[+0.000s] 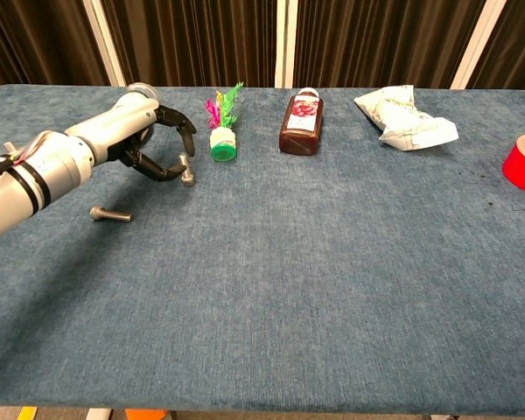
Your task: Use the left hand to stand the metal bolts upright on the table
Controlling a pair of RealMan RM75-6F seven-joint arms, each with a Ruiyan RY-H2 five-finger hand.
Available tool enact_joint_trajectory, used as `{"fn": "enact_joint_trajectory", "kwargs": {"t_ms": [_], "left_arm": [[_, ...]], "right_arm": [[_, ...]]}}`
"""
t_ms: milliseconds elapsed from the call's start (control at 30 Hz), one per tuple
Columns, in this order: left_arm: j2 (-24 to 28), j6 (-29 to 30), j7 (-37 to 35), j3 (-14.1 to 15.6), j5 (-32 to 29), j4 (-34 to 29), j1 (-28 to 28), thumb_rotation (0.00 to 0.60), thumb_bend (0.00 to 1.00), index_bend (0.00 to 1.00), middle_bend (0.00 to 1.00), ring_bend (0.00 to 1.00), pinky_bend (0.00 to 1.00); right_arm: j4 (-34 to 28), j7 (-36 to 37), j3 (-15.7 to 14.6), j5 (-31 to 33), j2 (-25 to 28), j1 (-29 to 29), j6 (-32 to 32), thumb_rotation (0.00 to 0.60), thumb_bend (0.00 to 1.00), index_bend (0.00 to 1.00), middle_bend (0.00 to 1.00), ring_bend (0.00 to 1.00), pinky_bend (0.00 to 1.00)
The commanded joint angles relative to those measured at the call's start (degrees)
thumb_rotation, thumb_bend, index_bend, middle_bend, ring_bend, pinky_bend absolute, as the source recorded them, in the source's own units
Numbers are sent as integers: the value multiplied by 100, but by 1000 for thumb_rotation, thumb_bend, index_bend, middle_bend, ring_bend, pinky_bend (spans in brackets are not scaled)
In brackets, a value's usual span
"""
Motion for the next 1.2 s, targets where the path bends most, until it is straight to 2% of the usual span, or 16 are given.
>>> {"fn": "enact_joint_trajectory", "kwargs": {"t_ms": [33,133,233,400,500,700,1000,1200], "left_arm": [[138,40,24,-12,43,-187,21,600,362,348,162,21,22],[452,216,77,51,172,-531,145,600,361,315,161,20,22],[899,443,204,155,263,-1016,362,600,361,324,162,20,22],[1644,583,646,486,233,-1879,748,600,367,447,165,21,22],[1800,602,1022,722,255,-2173,875,600,374,463,167,20,22],[1474,474,1975,975,98,-2101,889,600,376,463,167,21,22],[1018,552,3417,1035,-88,-1761,785,600,378,464,167,21,19],[952,510,3718,935,-333,-1843,762,600,379,464,167,20,18]], "right_arm": [[5,9,2,-5,-2,10,-13,600,220,111,168,46,105],[14,27,9,-21,2,41,-47,600,222,111,169,46,106],[29,49,15,-48,13,68,-64,600,223,111,169,46,105],[73,114,-2,-112,-25,111,-100,600,228,111,169,46,105],[100,132,-10,-124,-42,113,-98,600,228,111,169,46,105],[116,147,-31,-127,-38,83,-64,600,229,111,169,46,105],[94,116,-34,-96,-25,63,-55,600,229,111,169,46,105],[116,129,-36,-71,-39,65,-80,600,229,111,169,46,105]]}}
